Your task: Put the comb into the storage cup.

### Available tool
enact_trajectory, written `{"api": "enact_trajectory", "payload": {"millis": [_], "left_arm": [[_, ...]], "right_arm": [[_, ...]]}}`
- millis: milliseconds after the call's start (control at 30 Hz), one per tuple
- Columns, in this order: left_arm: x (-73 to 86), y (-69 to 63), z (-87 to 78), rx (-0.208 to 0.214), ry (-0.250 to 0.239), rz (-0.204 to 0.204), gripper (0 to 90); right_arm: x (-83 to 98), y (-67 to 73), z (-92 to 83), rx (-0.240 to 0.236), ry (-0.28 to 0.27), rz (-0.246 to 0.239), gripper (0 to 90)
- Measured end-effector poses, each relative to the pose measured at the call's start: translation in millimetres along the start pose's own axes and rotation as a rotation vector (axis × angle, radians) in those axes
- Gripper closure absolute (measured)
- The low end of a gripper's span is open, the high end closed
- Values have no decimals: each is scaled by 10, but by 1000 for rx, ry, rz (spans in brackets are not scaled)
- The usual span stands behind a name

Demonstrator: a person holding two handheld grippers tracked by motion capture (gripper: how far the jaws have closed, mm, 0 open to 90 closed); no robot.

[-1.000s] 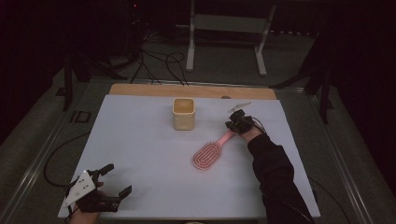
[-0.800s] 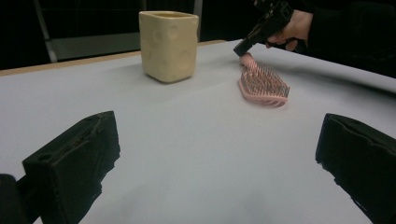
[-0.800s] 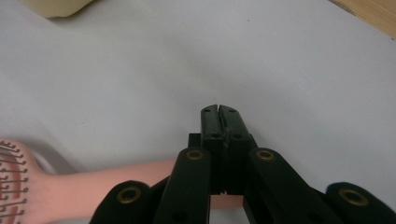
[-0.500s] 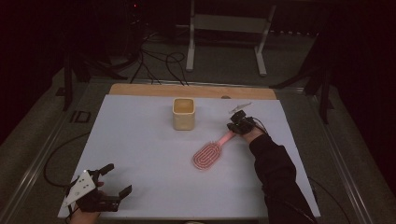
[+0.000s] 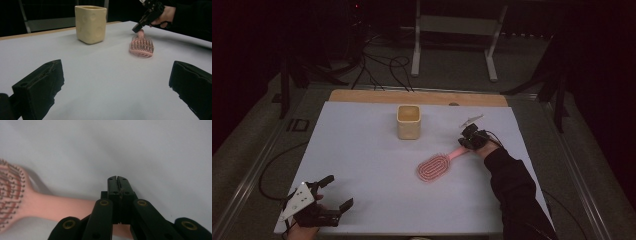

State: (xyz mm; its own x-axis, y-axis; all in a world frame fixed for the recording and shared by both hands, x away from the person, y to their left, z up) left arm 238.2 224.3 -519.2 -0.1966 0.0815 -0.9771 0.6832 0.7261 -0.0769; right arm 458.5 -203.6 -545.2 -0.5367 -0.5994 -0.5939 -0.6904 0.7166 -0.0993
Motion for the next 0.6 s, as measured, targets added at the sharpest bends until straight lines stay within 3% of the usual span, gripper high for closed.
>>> {"api": "enact_trajectory", "payload": {"millis": [133, 400, 600], "left_arm": [[-2, 5, 1, 0, 0, 0, 2], [-7, -18, 6, 1, 3, 8, 2], [-8, -16, 2, 0, 3, 6, 2]], "right_arm": [[92, 0, -75, -1, 8, -18, 899], [283, 4, -203, -10, -4, 2, 900], [385, 26, -275, -2, 6, -13, 900]]}}
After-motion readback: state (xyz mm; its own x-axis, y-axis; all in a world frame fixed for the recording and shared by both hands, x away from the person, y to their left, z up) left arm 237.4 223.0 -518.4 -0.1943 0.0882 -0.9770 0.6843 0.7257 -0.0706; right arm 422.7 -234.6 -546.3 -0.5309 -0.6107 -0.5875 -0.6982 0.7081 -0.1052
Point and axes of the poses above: each handheld gripper's, and its own axes: z roughly forward along the jaws, x roughly out of its underside, y roughly to its left, the point moved 6 cm from there along z, roughly forward along the jaws, and after that the axes turned 3 degrees about -y, right-handed, at the moved point
